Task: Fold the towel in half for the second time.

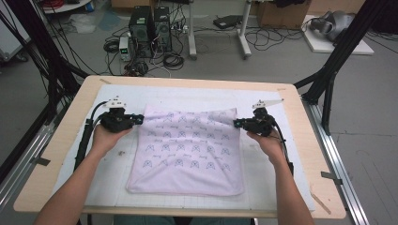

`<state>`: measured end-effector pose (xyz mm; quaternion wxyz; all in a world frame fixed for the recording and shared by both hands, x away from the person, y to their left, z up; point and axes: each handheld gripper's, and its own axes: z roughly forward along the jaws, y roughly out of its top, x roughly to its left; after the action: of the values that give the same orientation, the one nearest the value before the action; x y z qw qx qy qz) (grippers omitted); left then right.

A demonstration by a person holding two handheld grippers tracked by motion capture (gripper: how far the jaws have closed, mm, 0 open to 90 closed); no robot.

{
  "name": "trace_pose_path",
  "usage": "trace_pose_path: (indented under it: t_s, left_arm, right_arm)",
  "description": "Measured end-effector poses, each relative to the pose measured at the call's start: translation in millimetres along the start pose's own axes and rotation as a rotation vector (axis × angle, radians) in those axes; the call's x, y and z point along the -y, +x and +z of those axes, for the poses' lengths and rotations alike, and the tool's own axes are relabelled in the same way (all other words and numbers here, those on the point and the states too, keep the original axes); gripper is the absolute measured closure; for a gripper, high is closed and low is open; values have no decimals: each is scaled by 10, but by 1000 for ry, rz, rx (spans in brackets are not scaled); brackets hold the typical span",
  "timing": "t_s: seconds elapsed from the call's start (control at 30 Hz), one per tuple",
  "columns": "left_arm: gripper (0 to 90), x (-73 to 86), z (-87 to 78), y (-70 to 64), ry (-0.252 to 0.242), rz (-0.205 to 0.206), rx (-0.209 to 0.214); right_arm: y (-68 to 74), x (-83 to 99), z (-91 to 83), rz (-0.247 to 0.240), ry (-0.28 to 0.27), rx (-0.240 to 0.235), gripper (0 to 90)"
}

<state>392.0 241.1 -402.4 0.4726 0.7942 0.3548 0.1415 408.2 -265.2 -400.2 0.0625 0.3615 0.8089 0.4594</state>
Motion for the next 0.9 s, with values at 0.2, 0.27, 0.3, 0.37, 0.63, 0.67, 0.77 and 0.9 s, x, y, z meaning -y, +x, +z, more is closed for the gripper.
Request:
trace_pose_path:
  t_s: [0.2,0.27,0.3,0.37,0.63,0.67,0.77,0.9]
  left_arm:
    - [843,355,-169,-177,75,23,54]
    - [831,442,-156,-217,123,31,76]
    - [803,471,-146,-225,153,40,75]
    - [688,493,-159,-199,180,32,72]
    - [491,252,-164,13,93,-35,-6]
    - [487,216,-113,39,86,-46,-22]
    - [456,82,44,98,90,-54,-48]
    - [430,-60,147,164,72,-65,-43]
  right_arm:
    - [197,354,-75,-8,102,-40,842]
    - [230,455,-41,-17,135,-42,827]
    - [233,481,-33,-15,140,-41,773]
    - [224,480,-49,-10,153,-22,595]
    - [90,146,-103,-38,87,46,449]
    - [62,110,-66,-35,82,50,433]
    - [-40,39,89,-16,108,62,418]
    - [-145,-9,253,10,147,69,407]
